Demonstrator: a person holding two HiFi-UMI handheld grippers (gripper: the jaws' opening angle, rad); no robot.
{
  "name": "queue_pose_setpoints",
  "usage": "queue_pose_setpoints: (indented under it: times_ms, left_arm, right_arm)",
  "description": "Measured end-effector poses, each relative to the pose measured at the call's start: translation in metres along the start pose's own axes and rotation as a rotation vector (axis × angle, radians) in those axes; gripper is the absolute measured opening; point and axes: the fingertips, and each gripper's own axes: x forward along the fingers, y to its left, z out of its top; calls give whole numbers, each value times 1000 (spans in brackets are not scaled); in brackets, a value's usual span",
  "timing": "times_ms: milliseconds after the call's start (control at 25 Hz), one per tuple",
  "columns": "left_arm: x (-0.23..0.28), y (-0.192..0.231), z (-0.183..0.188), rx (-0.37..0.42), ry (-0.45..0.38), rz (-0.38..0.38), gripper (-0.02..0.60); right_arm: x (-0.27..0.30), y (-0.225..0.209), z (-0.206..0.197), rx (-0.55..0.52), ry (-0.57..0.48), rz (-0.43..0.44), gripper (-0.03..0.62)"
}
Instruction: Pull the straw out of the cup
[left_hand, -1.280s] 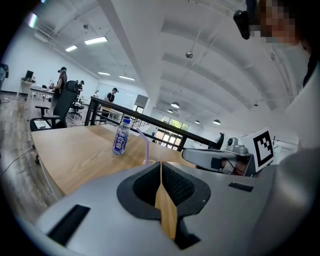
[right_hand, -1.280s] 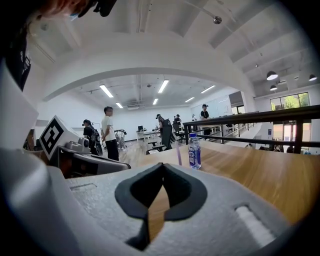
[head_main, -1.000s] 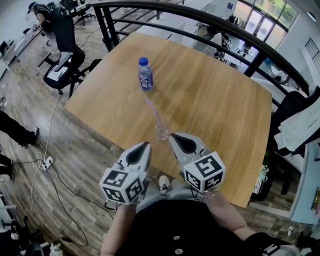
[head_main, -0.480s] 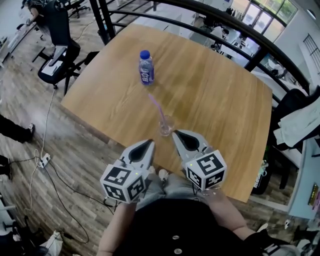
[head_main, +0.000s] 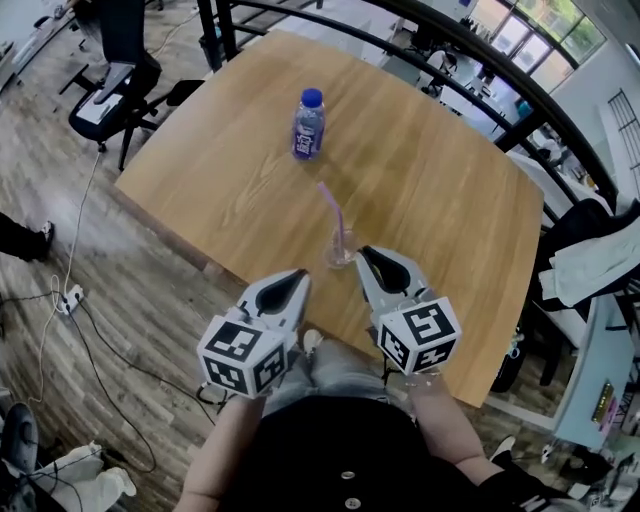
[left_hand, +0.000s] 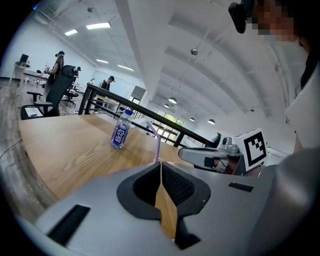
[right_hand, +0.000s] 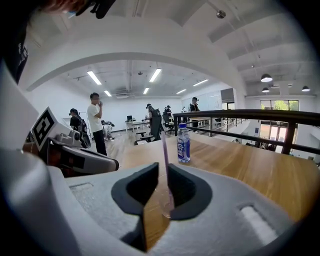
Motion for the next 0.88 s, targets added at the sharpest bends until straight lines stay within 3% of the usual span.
queue_pose_setpoints:
  times_ms: [40, 80, 200, 520, 880]
  left_arm:
    - [0, 3, -2, 7, 3, 6, 20]
    - [0, 7, -4, 19, 8, 13, 20]
    - [0, 16, -9, 47, 25, 19, 20]
    - [5, 28, -19, -10, 25, 2, 20]
    - [13, 39, -22, -18, 40, -4, 20]
  right_arm:
    - [3, -1, 0, 1, 3, -2, 92]
    - [6, -1, 0, 0, 5, -4, 104]
    - [17, -2, 0, -18, 19, -1, 104]
    - [43, -3, -7, -57, 73, 7, 104]
    - [67, -6, -14, -68, 115, 8, 91]
